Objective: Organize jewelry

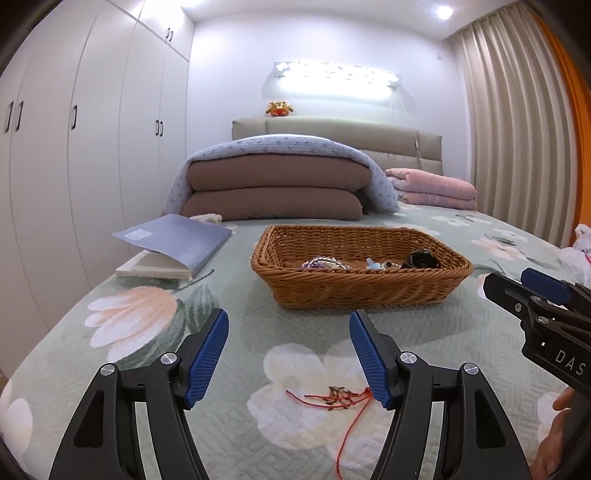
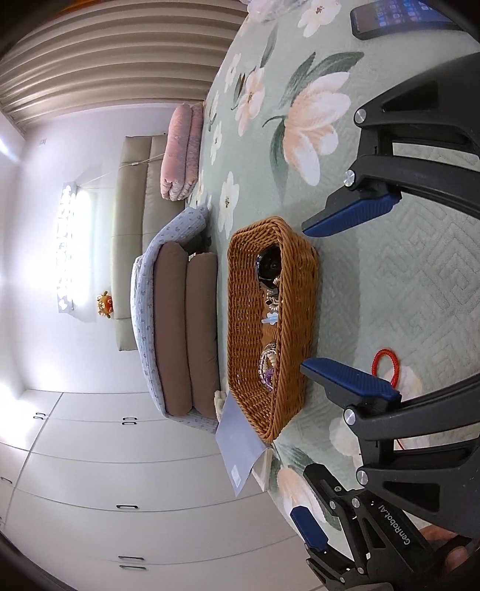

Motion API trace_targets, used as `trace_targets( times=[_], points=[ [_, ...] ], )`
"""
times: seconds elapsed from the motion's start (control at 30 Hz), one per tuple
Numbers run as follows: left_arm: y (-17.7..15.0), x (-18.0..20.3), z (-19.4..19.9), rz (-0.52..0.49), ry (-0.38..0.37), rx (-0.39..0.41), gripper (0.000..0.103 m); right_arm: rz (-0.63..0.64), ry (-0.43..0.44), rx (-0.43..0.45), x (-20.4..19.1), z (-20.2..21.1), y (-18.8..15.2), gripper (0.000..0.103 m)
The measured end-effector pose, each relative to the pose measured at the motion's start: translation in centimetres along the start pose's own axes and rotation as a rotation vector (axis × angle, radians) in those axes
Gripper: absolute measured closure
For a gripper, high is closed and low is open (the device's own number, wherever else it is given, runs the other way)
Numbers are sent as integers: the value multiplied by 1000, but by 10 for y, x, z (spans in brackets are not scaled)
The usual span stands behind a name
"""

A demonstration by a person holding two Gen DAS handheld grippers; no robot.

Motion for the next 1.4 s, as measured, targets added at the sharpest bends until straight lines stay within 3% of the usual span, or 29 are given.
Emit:
trace_targets(
  times=[0.4, 0.57, 1.4],
  points=[
    [-5, -4, -9, 29, 4, -48, 28, -20, 9, -21, 4, -5, -2, 32],
    [-4, -6, -9, 36, 6, -44, 29, -11, 5, -18, 3, -5, -2, 27],
    [-4, -7, -9, 34, 15, -55, 28, 6, 1, -34, 0, -9, -5, 26]
  ],
)
Point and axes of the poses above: each gripper's, at about its wrist camera, not at the fingertips, and z roughly against the way its jaws point, x to its right, y to its top, the point moved 5 cm from there along -z, roughly the way its jaws point, and after that the axes turned 1 degree about -z, right-handed, at the moved point
